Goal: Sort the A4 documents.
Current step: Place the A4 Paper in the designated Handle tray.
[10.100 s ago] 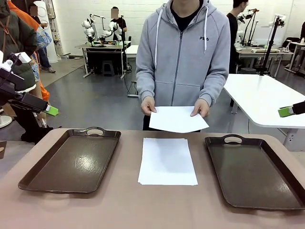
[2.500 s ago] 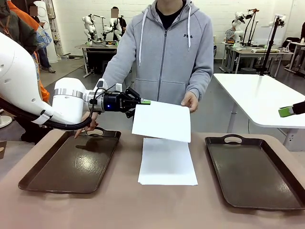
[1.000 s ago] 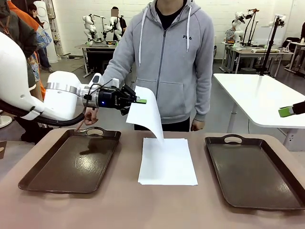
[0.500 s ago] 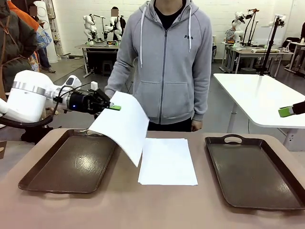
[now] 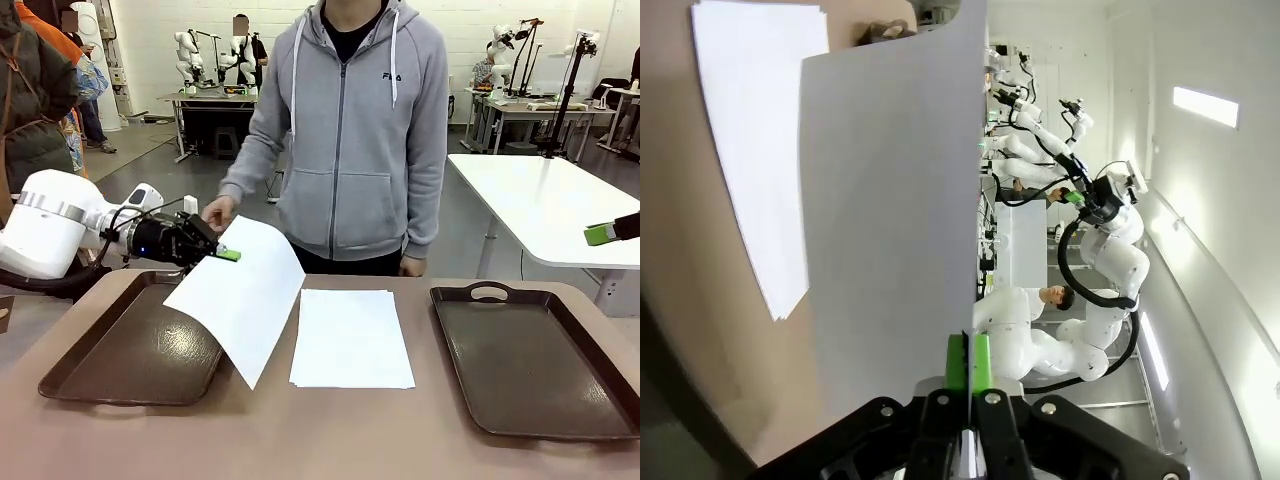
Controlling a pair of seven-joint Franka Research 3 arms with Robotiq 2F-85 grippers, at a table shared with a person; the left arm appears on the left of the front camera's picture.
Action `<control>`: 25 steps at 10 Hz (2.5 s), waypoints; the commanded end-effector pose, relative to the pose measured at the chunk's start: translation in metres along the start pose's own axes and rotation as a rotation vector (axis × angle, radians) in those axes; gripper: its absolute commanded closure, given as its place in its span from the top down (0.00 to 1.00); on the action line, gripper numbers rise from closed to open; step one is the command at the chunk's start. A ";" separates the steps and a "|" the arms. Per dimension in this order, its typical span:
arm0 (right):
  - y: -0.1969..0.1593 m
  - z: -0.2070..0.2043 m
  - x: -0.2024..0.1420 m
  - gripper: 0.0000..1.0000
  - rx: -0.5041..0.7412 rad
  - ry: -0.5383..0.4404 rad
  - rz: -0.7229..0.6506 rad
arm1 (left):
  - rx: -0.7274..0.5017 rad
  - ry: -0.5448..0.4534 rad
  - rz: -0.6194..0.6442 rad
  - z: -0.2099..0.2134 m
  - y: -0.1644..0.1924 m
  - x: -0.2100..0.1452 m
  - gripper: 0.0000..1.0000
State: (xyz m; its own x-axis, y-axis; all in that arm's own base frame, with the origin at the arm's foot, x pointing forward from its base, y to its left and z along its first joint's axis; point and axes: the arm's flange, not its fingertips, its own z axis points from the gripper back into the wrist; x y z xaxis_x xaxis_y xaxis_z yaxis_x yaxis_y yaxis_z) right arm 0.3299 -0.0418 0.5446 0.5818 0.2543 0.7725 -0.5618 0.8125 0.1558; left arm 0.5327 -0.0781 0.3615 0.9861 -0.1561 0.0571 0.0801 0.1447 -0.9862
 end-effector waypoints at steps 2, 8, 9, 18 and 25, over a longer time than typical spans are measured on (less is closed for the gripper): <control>-0.002 -0.003 -0.001 1.00 0.018 -0.007 0.002 | 0.138 -0.026 0.018 0.007 0.019 -0.015 0.01; -0.002 -0.003 -0.001 1.00 0.018 -0.007 0.002 | 0.524 -0.099 0.095 0.062 0.025 -0.029 0.01; -0.002 -0.003 -0.001 1.00 0.018 -0.007 0.002 | 0.564 -0.111 0.108 0.073 0.023 -0.031 0.01; -0.002 -0.003 -0.001 1.00 0.018 -0.007 0.002 | 0.853 -0.070 0.207 0.108 0.034 -0.002 0.01; -0.002 -0.003 -0.001 1.00 0.018 -0.007 0.002 | 0.920 -0.064 0.219 0.121 0.045 0.018 0.01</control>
State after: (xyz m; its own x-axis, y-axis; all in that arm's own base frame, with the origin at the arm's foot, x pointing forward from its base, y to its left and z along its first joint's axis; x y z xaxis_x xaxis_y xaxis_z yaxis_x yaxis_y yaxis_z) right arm 0.3300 -0.0418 0.5444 0.5822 0.2545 0.7722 -0.5617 0.8126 0.1556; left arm 0.5628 0.0460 0.3375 0.9971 0.0089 -0.0749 -0.0432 0.8814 -0.4705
